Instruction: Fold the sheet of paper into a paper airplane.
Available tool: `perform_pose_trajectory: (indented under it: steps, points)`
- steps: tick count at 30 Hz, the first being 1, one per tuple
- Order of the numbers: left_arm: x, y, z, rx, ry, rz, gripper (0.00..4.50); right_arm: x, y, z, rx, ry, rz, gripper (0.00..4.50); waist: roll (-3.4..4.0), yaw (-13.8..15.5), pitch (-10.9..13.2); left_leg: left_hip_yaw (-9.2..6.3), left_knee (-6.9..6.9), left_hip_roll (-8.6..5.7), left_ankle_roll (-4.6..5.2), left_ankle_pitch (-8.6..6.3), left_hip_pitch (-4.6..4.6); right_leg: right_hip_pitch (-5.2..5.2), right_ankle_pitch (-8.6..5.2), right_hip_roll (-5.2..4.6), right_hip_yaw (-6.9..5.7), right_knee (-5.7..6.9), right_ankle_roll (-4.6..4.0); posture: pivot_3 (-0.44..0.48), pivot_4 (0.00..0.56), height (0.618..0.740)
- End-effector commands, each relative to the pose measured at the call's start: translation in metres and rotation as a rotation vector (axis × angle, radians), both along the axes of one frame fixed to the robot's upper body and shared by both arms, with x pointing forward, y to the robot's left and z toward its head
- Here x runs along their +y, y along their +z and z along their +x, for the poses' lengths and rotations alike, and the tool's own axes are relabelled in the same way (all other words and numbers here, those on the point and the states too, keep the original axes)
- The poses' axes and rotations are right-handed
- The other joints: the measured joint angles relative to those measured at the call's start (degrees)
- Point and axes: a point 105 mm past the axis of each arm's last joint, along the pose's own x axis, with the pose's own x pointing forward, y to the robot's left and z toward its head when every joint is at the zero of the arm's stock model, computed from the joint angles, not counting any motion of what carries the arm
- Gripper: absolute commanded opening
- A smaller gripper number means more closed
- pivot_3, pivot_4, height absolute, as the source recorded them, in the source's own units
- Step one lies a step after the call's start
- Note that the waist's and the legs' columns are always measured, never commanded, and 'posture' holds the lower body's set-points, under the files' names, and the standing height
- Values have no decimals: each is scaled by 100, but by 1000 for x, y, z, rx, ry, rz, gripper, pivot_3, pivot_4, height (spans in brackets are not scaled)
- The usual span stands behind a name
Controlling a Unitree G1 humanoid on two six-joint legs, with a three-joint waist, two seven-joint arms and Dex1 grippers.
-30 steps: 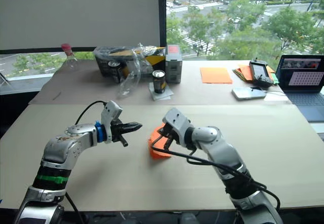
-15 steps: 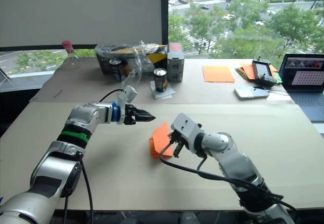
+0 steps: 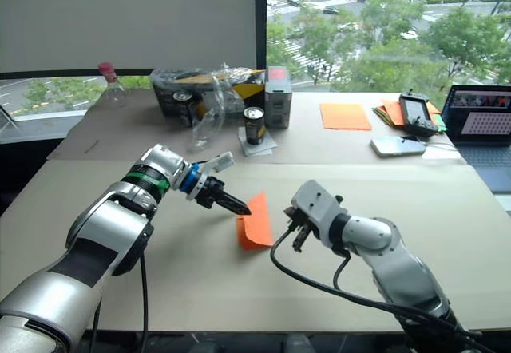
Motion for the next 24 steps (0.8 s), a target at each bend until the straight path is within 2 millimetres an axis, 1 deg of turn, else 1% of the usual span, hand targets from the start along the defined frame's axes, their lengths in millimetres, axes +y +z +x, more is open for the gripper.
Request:
perform_pose_trajectory:
  steps: [1,8,12,13,14,15,18,19,21,24]
  points:
    - [-11,9,-1,3,-17,-40,4488,-1,12,-4,-50,-9,8,0,0,2,0,0,0,0,0,0,0,0,0,0,0,0,0,0,150,732]
    - [-18,11,3,3,38,-75,4488,-1,9,-4,-46,-19,4,0,-1,-9,0,-1,0,1,0,0,2,-1,0,0,0,6,0,0,150,732]
    - [-23,9,10,-5,118,-94,4488,-1,9,-3,-47,-22,0,0,-1,2,0,-1,1,0,0,0,2,-1,0,-1,0,6,0,0,150,732]
    - [-24,7,11,-2,136,-97,4073,-1,9,-2,-47,-23,0,0,-1,3,0,-1,0,0,0,0,2,0,0,-1,0,6,0,0,150,732]
    - [-25,6,11,0,147,-98,3937,0,9,-2,-47,-23,0,0,-1,3,0,-1,1,0,0,0,2,0,0,-1,0,6,1,0,150,732]
    - [-26,5,12,4,162,-100,3563,0,9,-2,-46,-23,-2,0,-1,3,0,-1,1,0,0,0,1,-1,0,-1,0,6,1,0,150,732]
    - [-29,1,11,23,181,-100,2646,1,8,-2,-45,-22,-3,0,-1,-1,0,-1,1,0,0,0,2,-1,0,-1,0,7,0,0,150,732]
    - [-29,0,10,31,183,-99,2224,1,8,-2,-45,-22,-2,0,-1,-4,0,-1,1,0,0,0,3,-1,0,-1,0,7,0,0,150,732]
    - [-28,-2,10,44,193,-96,1611,2,8,-2,-45,-22,-3,0,-1,-5,0,-1,1,-1,0,0,3,-1,0,-1,0,9,0,0,150,732]
    - [-26,-5,9,68,216,-97,560,2,8,-1,-43,-21,-9,0,-1,-4,0,-1,1,-1,0,0,4,-1,0,-1,0,10,0,0,150,732]
